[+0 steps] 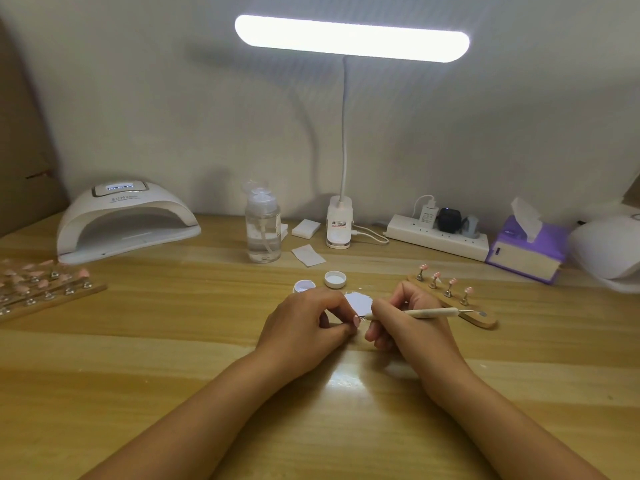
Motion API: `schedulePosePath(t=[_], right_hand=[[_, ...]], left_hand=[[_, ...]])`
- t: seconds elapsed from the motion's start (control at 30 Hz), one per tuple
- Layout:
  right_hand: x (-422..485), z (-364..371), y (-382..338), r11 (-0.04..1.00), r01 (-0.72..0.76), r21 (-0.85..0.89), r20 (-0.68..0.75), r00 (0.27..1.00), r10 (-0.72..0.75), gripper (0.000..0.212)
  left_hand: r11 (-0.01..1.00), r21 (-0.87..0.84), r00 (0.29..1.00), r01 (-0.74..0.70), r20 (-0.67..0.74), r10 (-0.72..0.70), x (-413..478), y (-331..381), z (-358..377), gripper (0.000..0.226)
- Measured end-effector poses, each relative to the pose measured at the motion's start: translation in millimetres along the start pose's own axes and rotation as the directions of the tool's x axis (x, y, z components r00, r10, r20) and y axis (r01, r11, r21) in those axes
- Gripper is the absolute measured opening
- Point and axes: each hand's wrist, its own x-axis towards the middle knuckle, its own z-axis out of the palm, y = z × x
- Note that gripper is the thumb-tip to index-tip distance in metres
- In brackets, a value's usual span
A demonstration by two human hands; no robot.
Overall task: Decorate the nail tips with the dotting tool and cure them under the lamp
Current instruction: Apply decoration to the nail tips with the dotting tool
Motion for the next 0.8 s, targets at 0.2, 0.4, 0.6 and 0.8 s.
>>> schedulePosePath(t=[0.2, 0.4, 0.6, 0.8], right_hand=[[-0.4, -0.1, 0.0, 1.000, 0.005, -0.008, 0.009, 1.000, -0.005, 0.018], [-0.9, -0.9, -2.3, 0.996, 0.030, 0.082, -0.032, 0.999, -0.027, 0.024], [-1.6, -2.5, -2.5, 0.988, 0.041, 0.147, -0.045, 0.998, -0.034, 0.030], [-1.2, -0.6, -1.3, 0.997, 0.035, 0.076, -0.034, 0.999, -0.032, 0.028]], left_hand=[[1.000, -0.002, 1.000, 0.000, -0.002, 0.000, -0.2, -0.5, 0.3, 0.024], [1.000, -0.031, 1.000, 0.008, 0.002, -0.008, -0.2, -1.5, 0.8, 0.015], [0.998, -0.059, 1.000, 0.011, 0.013, -0.010, 0.1, -3.0, 1.1, 0.011], [0.998, -0.062, 1.000, 0.011, 0.012, -0.011, 0.2, -3.1, 1.1, 0.013]])
